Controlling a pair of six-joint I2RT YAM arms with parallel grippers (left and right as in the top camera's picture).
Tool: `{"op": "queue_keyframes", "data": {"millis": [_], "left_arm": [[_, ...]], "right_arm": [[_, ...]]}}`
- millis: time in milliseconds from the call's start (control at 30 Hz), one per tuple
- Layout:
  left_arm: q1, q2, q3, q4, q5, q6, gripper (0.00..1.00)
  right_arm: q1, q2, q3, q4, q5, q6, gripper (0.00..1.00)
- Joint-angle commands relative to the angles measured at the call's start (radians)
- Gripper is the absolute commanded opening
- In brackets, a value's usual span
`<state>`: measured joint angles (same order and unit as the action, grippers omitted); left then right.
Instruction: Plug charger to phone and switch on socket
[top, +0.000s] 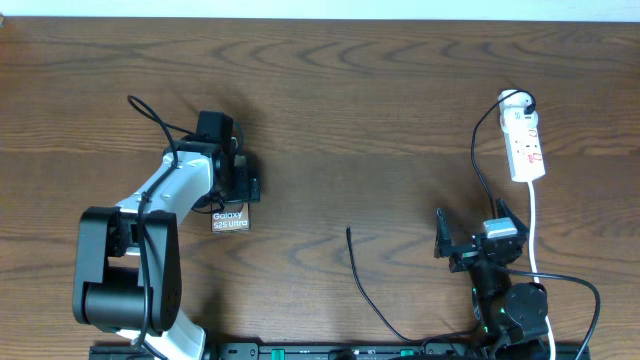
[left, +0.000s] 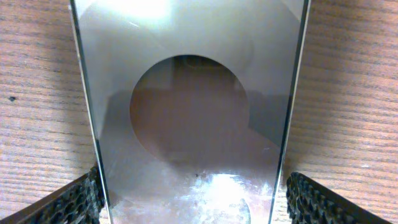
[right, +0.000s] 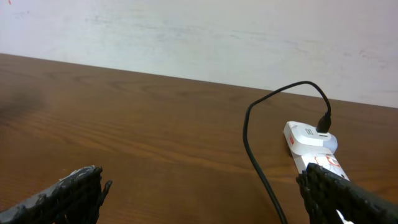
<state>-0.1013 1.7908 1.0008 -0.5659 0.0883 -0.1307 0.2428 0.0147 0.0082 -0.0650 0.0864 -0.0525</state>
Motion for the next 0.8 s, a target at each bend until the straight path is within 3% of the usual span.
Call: {"op": "queue_keyframes", "data": {"millis": [0, 767], "left_arm": [[-0.001, 0.080, -0.059, -0.001, 0.106, -0.009, 0.92], [-0.001, 0.080, -0.059, 0.000, 0.106, -0.009, 0.93]], "right_arm": [[0.007, -0.009, -0.003, -0.002, 0.005, -0.008, 0.99], [0.007, -0.009, -0.003, -0.002, 0.005, -0.008, 0.99]]}}
